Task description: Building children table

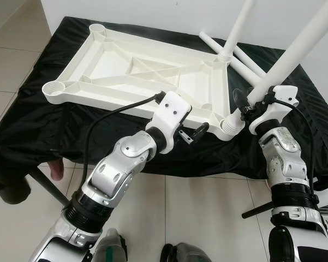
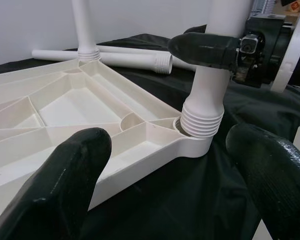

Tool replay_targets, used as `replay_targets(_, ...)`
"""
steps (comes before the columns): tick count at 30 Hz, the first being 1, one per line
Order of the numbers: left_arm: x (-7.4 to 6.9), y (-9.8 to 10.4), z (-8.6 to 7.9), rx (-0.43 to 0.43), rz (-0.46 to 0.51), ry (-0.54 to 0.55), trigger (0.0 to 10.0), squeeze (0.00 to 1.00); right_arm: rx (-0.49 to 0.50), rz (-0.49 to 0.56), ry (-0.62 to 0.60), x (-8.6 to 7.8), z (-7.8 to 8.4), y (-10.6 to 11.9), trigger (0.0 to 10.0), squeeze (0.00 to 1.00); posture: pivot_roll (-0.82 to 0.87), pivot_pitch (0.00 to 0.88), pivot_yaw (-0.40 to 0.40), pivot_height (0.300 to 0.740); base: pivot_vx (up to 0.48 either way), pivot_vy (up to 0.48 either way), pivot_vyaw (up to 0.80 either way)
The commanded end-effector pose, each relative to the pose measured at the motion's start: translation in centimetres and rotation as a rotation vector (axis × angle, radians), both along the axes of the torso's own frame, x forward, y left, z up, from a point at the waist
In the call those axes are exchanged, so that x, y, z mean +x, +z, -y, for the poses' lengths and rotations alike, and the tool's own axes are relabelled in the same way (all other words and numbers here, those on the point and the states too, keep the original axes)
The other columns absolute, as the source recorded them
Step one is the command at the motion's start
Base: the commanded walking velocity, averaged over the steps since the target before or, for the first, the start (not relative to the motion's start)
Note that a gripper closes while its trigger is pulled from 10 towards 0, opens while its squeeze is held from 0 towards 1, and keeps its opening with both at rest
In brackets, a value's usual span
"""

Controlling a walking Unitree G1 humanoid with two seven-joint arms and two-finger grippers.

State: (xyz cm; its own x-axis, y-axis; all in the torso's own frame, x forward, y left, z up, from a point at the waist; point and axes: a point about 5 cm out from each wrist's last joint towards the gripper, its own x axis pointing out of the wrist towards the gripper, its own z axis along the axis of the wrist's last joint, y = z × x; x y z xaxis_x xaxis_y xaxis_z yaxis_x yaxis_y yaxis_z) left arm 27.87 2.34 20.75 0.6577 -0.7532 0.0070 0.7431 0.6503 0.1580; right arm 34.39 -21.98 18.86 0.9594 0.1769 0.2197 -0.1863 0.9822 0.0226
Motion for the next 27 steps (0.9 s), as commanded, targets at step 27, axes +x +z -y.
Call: replay_targets(27, -0.5, 1.1, 0.1, -0.024, 0.040, -0.030, 10.0, 0.00, 0.035, -0.159, 0.079, 1.9, -1.7, -3.3, 10.0, 0.00, 0.09, 0.080, -0.088, 0.740, 0.000, 0.000, 0.00)
